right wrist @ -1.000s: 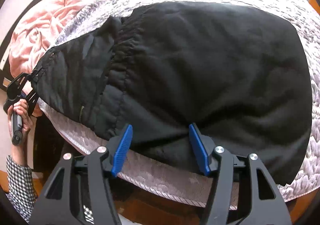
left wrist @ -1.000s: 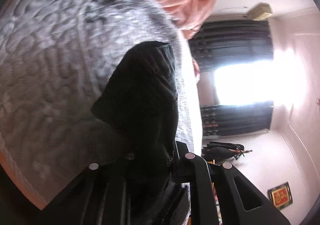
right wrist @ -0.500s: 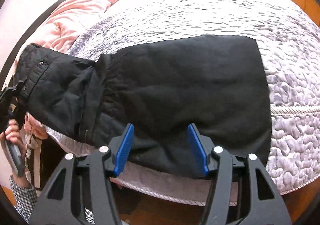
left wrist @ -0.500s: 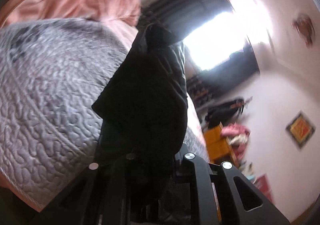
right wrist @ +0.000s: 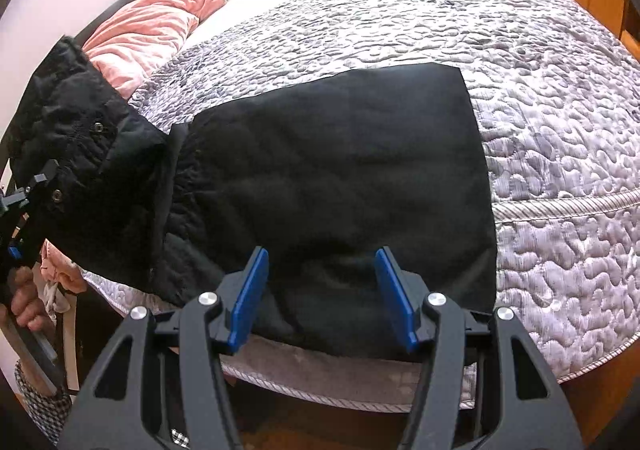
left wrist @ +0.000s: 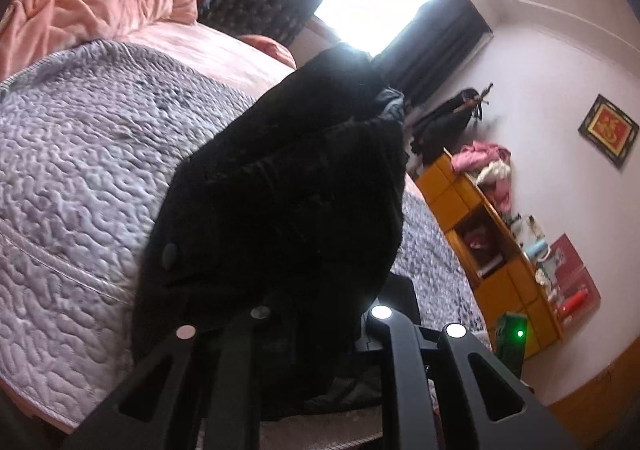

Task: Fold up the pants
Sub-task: 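Grasp the black pants waist end with the left gripper and lift it, then lay the waist end over the pants and open the left gripper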

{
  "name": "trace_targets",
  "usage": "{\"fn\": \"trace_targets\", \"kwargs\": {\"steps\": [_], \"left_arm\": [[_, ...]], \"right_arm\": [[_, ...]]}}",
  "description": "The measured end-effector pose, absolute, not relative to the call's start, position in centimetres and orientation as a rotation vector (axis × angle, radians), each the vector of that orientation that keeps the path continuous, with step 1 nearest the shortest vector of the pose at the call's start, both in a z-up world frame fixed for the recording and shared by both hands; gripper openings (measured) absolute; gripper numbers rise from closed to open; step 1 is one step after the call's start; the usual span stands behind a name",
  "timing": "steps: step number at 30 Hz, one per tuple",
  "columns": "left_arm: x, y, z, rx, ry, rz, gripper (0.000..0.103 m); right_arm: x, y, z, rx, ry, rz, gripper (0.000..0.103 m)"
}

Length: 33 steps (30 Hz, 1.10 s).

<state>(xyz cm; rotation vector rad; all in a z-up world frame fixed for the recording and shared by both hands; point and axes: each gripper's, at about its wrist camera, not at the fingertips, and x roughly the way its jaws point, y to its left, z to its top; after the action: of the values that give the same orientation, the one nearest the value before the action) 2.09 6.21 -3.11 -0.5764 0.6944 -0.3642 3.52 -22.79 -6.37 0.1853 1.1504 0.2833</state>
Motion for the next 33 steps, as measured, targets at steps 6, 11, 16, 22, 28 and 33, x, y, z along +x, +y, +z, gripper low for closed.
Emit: {"fn": "trace_targets", "kwargs": {"steps": [6,11,16,22,28,33], "left_arm": [[2.6,2.9,-4.2,-0.509,0.746,-0.379,0.019],[3.2,0.4,-5.5,-0.458,0.788,-0.378,0.020],[3.7,-1.3,-6.8,-0.421,0.834,-0.375,0.021],[4.2,-3.1,-8.2,-0.371,0.900,-0.369,0.026],[4.2,-4.2,-8.9,-0.332,0.923,-0.357,0.032],[3.7,-4.7,-8.7,-0.319,0.946,-0.353,0.057]], "right_arm": [[3.5,-23.6,-6.8,0.199,1.158,0.271,0.057],[3.4,-24.0,-7.3,0.204,1.167,0.265,0.057],[3.1,-24.1,-7.5,0.179,1.169,0.258,0.057],[3.0,-24.1,-7.5,0.149,1.172,0.241,0.057],[2.8,-24.4,-7.9,0.162,1.177,0.242,0.056],[2.5,-24.5,-8.4,0.167,1.182,0.244,0.057]]}}
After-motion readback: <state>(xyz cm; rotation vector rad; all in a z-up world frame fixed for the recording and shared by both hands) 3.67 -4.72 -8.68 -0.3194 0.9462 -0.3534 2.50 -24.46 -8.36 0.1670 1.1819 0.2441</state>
